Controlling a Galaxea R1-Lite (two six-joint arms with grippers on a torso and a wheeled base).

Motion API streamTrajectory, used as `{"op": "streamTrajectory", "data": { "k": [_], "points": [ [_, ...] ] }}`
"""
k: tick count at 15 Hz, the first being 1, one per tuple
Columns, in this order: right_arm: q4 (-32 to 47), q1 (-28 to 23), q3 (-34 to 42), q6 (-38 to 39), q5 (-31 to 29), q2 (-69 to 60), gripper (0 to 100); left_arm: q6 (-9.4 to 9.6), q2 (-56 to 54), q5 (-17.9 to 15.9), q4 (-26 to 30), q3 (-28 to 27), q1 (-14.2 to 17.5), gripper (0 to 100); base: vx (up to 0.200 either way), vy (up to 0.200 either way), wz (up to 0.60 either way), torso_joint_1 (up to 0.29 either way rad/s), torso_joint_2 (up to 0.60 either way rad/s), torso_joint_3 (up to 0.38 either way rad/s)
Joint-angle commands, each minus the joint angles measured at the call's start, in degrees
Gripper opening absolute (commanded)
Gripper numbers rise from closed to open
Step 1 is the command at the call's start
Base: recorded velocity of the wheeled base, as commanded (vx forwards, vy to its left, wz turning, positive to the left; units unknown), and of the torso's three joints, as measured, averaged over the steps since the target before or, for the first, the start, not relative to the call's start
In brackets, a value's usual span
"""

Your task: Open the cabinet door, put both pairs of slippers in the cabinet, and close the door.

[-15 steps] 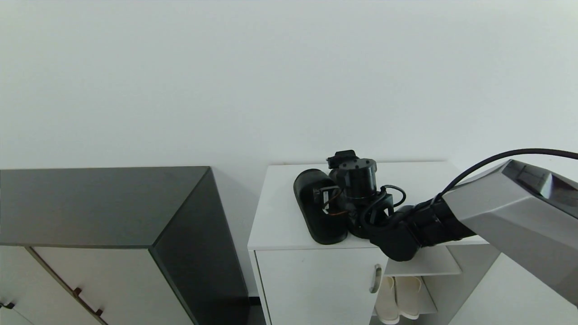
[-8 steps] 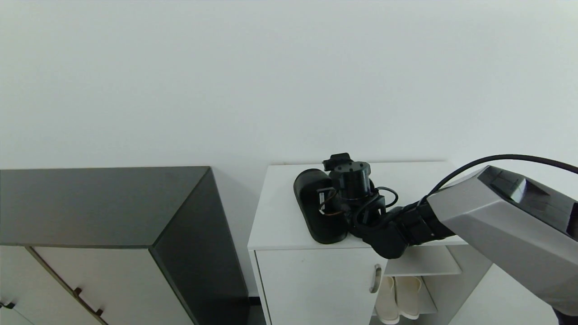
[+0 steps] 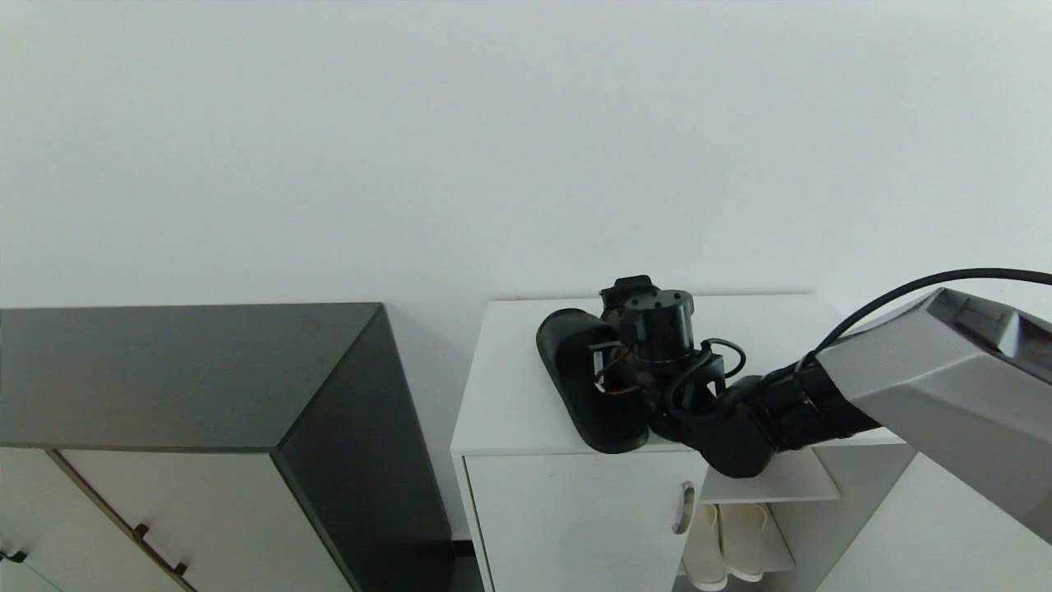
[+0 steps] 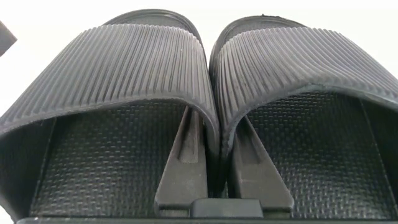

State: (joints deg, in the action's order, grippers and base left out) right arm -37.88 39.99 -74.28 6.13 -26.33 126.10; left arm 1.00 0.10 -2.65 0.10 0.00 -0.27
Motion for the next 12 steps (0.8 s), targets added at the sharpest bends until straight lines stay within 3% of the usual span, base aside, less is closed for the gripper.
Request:
{"op": "streamTrajectory", "data": {
  "k": [1,3,4,11,12],
  "points": [
    [-2.6,2.4,15.2,0.4,1.3,-12.4,0,0.06,0.0,0.0,0.0,0.0,0.0,0,0.000,0.000,0.00,0.000,0.00,0.000],
    [-5.7,4.4,25.6,0.2,4.1,-18.0,0,0.06,0.0,0.0,0.0,0.0,0.0,0,0.000,0.000,0.00,0.000,0.00,0.000],
    [-6.0,5.2,26.9,0.3,4.1,-18.3,0,0.06,0.0,0.0,0.0,0.0,0.0,0,0.000,0.000,0.00,0.000,0.00,0.000],
    [-6.2,5.3,28.0,0.4,4.0,-18.3,0,-0.03,0.0,0.0,0.0,0.0,0.0,0,0.000,0.000,0.00,0.000,0.00,0.000],
    [-6.9,5.4,28.2,0.4,4.0,-18.3,0,-0.12,0.0,0.0,0.0,0.0,0.0,0,-0.200,0.000,0.00,0.007,0.00,0.002]
  ]
}}
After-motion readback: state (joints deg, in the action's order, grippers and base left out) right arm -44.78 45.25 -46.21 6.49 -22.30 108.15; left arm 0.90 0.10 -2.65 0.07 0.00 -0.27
